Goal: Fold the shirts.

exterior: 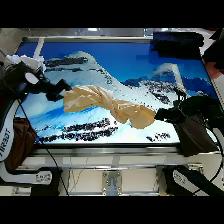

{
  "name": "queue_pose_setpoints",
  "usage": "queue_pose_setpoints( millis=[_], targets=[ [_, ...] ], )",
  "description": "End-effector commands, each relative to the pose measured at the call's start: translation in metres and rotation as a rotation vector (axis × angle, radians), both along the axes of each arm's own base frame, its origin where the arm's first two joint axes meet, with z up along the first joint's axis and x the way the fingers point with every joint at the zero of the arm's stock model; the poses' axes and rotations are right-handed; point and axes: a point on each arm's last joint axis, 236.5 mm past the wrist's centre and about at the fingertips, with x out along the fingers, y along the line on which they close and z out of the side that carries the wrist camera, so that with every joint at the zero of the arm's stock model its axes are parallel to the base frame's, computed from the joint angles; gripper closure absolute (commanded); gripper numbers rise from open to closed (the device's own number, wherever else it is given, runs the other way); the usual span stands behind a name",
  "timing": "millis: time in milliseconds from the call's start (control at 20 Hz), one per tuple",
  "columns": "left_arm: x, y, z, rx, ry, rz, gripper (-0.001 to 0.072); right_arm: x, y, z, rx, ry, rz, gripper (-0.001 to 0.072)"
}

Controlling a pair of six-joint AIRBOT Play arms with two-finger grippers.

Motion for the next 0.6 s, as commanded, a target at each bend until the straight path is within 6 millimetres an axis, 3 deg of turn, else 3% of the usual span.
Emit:
queue_pose_setpoints(
  millis=[0, 150, 550],
  targets=[
    [-0.044, 0.028, -0.018, 0.005, 0.107, 0.058, 0.0016, 0.005, 0.003, -0.006, -0.013, -0.018, 0.009, 0.0021],
    [-0.069, 0.019, -0.027, -0.016, 0.183, 0.031, 0.0016, 0.003, 0.003, -0.006, -0.011, -0.011, 0.011, 0.0021],
    [-0.063, 0.001, -0.017, -0.114, 0.168, 0.054, 0.0015, -0.003, 0.004, -0.006, -0.006, 0.014, 0.019, 0.0021]
  ],
)
